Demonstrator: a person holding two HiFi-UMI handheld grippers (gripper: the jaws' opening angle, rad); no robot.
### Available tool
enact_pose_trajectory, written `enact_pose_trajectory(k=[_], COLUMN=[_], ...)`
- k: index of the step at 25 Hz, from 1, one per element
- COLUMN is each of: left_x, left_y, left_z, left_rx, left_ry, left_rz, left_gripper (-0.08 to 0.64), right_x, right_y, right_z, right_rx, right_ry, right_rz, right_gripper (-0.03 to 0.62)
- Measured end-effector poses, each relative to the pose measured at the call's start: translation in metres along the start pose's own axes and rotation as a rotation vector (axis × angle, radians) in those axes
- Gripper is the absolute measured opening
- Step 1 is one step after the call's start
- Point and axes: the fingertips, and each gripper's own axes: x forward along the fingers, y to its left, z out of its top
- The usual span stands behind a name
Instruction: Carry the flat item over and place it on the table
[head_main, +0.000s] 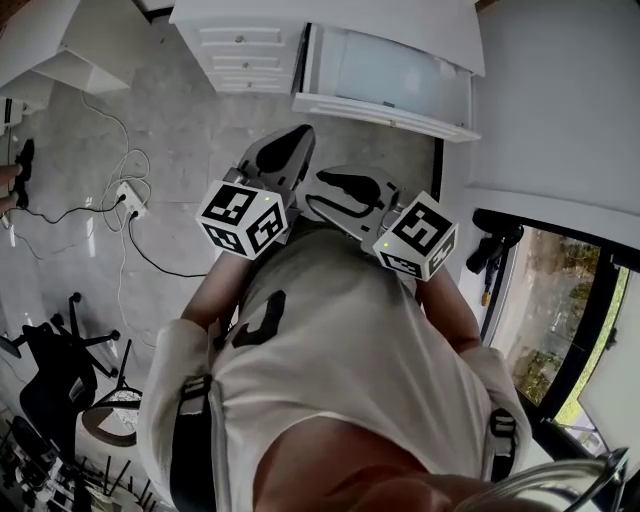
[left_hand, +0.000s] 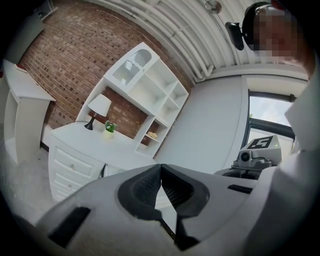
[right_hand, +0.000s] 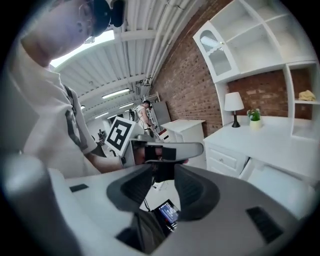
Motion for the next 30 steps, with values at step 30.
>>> enact_pose_trajectory(k=[30], left_x=[0.106], left_y=[-0.052], left_z=[0.002], left_rx=[0.071], left_ry=[0.035], left_rz=[0.038], left_gripper=[0.021], right_x=[-0.09], right_y=[-0.06], right_z=[0.014], right_rx=[0.137], right_ry=[-0.192], right_rz=[0.348], right_gripper=[0.008])
